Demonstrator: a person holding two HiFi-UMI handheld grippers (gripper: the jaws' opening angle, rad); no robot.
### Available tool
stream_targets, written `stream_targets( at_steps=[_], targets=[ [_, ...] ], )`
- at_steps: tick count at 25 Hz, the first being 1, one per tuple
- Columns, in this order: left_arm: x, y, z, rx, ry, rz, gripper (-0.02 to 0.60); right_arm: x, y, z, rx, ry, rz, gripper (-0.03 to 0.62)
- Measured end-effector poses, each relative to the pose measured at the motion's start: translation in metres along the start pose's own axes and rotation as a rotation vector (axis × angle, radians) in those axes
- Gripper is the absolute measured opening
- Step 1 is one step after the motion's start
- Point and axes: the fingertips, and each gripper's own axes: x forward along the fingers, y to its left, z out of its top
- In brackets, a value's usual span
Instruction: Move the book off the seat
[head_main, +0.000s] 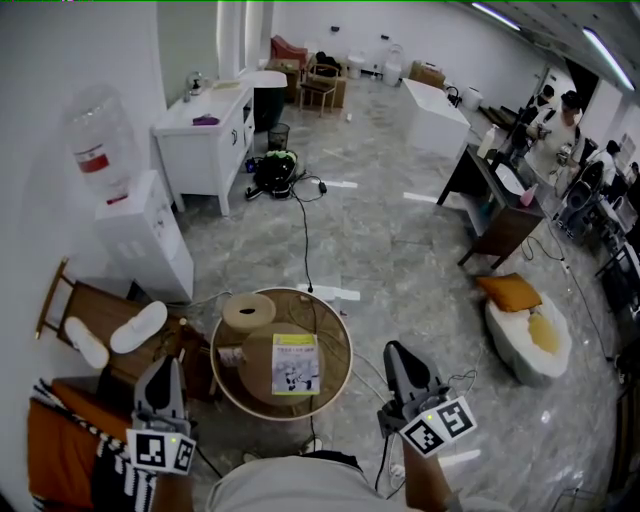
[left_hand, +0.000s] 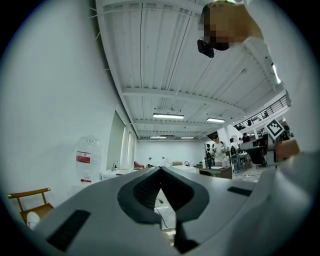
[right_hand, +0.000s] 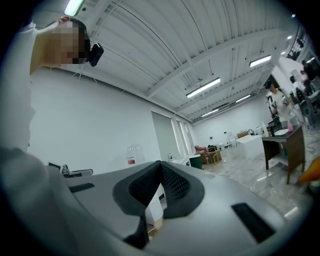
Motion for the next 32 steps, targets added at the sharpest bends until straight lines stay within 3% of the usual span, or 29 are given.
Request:
stream_targets(
  at_steps=[6, 32],
  targets=[
    [-0.001, -0.001, 0.001, -0.006, -0.008, 0.003, 0.017, 0.011, 0.012, 0.001, -0.078, -0.015, -0.018, 0.021],
    [-0.006, 0.003, 0.0, -0.007, -0.012, -0.004, 0.017, 0.028, 0.027, 0.012, -0.209, -0.035, -0.02, 0.021]
  ],
)
